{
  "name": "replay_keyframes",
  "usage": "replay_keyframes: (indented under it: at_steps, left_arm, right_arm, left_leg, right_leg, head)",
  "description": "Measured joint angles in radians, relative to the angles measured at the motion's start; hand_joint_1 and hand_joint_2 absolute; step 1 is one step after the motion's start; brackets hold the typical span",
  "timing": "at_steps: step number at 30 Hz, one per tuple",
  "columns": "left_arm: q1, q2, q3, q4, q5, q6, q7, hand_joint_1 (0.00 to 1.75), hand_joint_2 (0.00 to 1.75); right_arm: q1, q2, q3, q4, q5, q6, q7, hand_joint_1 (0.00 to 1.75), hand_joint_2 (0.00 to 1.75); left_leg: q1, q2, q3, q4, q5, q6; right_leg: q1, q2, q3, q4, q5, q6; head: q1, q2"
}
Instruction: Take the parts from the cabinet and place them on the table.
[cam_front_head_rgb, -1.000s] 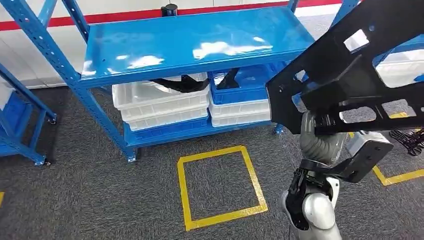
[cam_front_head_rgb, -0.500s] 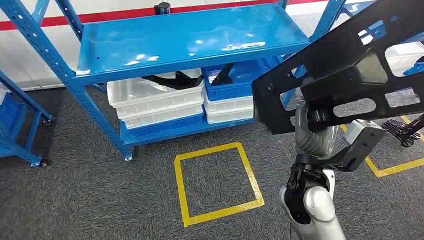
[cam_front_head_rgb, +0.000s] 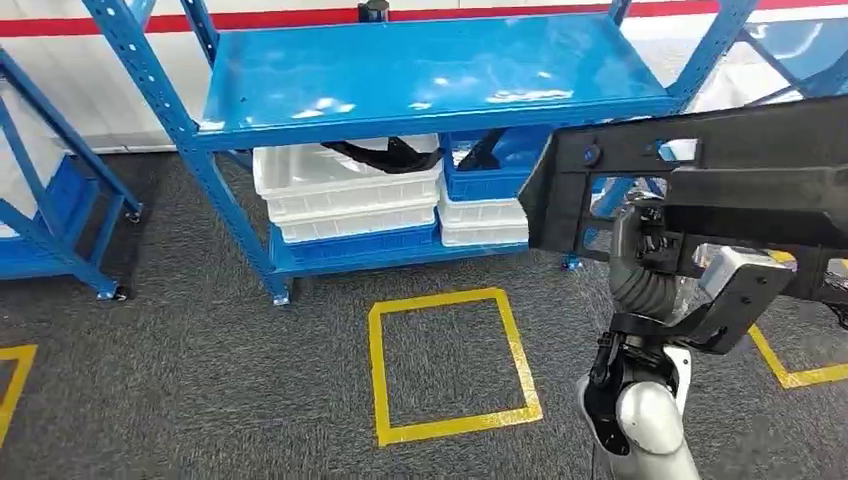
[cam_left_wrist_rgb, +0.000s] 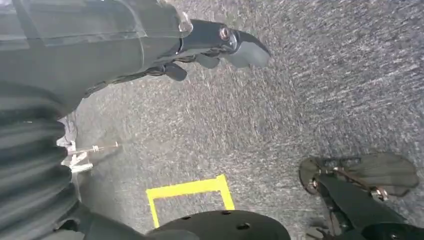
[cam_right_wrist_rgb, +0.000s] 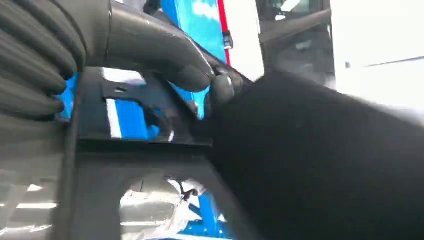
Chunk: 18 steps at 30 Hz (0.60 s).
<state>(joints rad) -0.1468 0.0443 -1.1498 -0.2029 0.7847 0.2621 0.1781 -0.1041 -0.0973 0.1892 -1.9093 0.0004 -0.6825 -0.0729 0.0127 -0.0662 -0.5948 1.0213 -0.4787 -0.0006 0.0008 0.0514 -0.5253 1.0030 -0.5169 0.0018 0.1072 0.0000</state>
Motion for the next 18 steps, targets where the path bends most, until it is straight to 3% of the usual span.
replay_keyframes:
  at_steps: [2, 3, 4, 6, 7, 8, 9, 10, 11, 12, 13, 14, 15, 18]
  left_arm:
    - [0.001, 0.001, 0.000, 0.000, -0.003, 0.000, 0.001, 0.00, 1.75]
    - [0.003, 0.000, 0.000, 0.000, -0.004, 0.001, 0.002, 0.00, 1.75]
    - [0.003, 0.003, 0.000, 0.002, -0.004, 0.002, 0.003, 0.00, 1.75]
    - [0.003, 0.006, 0.000, 0.002, -0.006, 0.002, 0.002, 0.00, 1.75]
    - [0.003, 0.006, 0.000, 0.002, -0.007, 0.003, -0.001, 0.00, 1.75]
    - [0.004, 0.006, 0.000, 0.002, -0.008, 0.003, -0.002, 0.00, 1.75]
    - [0.004, 0.006, 0.000, 0.002, -0.010, 0.003, -0.002, 0.00, 1.75]
    - [0.005, 0.006, 0.000, 0.002, -0.011, 0.004, -0.003, 0.00, 1.75]
    - [0.005, 0.006, -0.001, 0.002, -0.013, 0.004, -0.004, 0.00, 1.75]
    - [0.005, 0.006, -0.001, 0.002, -0.013, 0.005, -0.004, 0.00, 1.75]
    - [0.003, 0.007, -0.001, 0.002, -0.014, 0.005, -0.006, 0.00, 1.75]
    - [0.003, 0.006, -0.001, 0.002, -0.014, 0.005, -0.008, 0.00, 1.75]
    - [0.004, 0.004, -0.001, 0.002, -0.014, 0.005, -0.010, 0.00, 1.75]
    - [0.008, 0.004, -0.001, 0.002, -0.014, 0.006, -0.011, 0.00, 1.75]
  right_arm:
    - [0.000, 0.001, 0.000, -0.001, 0.001, 0.000, 0.000, 1.75, 1.75]
    - [-0.001, 0.001, 0.001, -0.001, 0.001, 0.000, 0.000, 1.75, 1.75]
    - [-0.002, 0.001, 0.000, -0.002, 0.001, 0.000, -0.001, 1.75, 1.75]
    - [-0.001, 0.000, -0.001, -0.002, -0.007, 0.000, -0.005, 1.75, 1.75]
    - [-0.001, 0.000, -0.001, -0.001, -0.014, 0.000, -0.010, 1.75, 1.75]
    - [-0.001, 0.001, -0.001, -0.001, -0.022, 0.000, -0.014, 1.75, 1.75]
    - [-0.001, 0.001, 0.000, -0.001, -0.025, 0.000, -0.019, 1.75, 1.75]
    - [-0.002, 0.001, 0.000, -0.001, -0.029, 0.000, -0.022, 1.75, 1.75]
    - [-0.003, 0.001, 0.000, -0.001, -0.034, 0.000, -0.026, 1.75, 1.75]
    - [-0.004, 0.001, 0.000, -0.002, -0.037, 0.000, -0.031, 1.75, 1.75]
    - [-0.006, 0.001, 0.000, -0.002, -0.041, 0.000, -0.036, 1.75, 1.75]
    - [-0.008, 0.001, 0.000, -0.002, -0.045, 0.000, -0.038, 1.75, 1.75]
    - [-0.010, 0.001, 0.000, -0.002, -0.050, 0.000, -0.043, 1.75, 1.75]
    - [-0.015, 0.003, 0.000, -0.004, -0.060, 0.000, -0.055, 1.75, 1.75]
  left_leg:
    - [-0.005, -0.011, -0.009, -0.004, 0.007, -0.012]
    - [-0.009, 0.040, -0.018, 0.010, -0.010, -0.015]
    - [-0.008, 0.066, -0.041, 0.055, -0.045, -0.020]
    - [-0.005, 0.071, -0.111, 0.216, -0.121, -0.028]
    - [-0.005, 0.070, -0.137, 0.277, -0.137, -0.031]
    - [-0.005, 0.070, -0.140, 0.289, -0.129, -0.031]
    - [-0.005, 0.071, -0.122, 0.258, -0.101, -0.030]
    - [-0.006, 0.073, -0.085, 0.193, -0.061, -0.028]
    - [-0.006, 0.080, -0.037, 0.102, -0.019, -0.023]
    - [-0.008, 0.090, 0.003, 0.018, -0.005, -0.014]
    - [-0.014, 0.092, 0.015, -0.001, -0.018, -0.007]
    - [-0.012, 0.091, 0.012, -0.001, -0.014, 0.001]
    - [-0.014, 0.090, 0.010, -0.003, -0.013, 0.001]
    - [-0.019, 0.089, 0.009, -0.003, -0.013, 0.005]
  right_leg:
    - [-0.009, -0.029, 0.007, -0.027, 0.003, -0.005]
    - [-0.009, -0.042, 0.010, -0.036, 0.009, -0.009]
    - [-0.008, -0.050, 0.008, -0.037, 0.011, -0.013]
    - [-0.006, -0.073, 0.006, -0.034, 0.011, -0.013]
    - [-0.004, -0.083, 0.006, -0.033, 0.010, -0.014]
    - [-0.003, -0.090, 0.006, -0.031, 0.009, -0.015]
    - [-0.002, -0.098, 0.006, -0.029, 0.008, -0.015]
    - [-0.001, -0.103, 0.006, -0.026, 0.006, -0.013]
    - [0.000, -0.104, 0.007, -0.023, 0.003, -0.010]
    - [0.000, -0.106, 0.006, -0.017, -0.001, -0.006]
    - [0.007, -0.108, 0.000, -0.011, -0.005, 0.000]
    - [0.007, -0.109, -0.006, -0.008, -0.006, 0.001]
    - [0.006, -0.108, -0.007, -0.007, -0.006, -0.006]
    - [0.002, -0.108, -0.005, -0.011, -0.003, -0.004]
  head:
    - [0.000, 0.000]
    - [-0.004, 0.000]
    - [-0.018, 0.000]
    - [-0.036, 0.000]
    - [-0.040, 0.000]
    - [-0.044, 0.000]
    - [-0.048, 0.000]
    - [-0.048, 0.000]
    - [-0.049, 0.000]
    - [-0.048, 0.000]
    - [-0.050, 0.000]
    - [-0.048, 0.000]
    - [-0.041, 0.000]
    - [-0.034, 0.000]
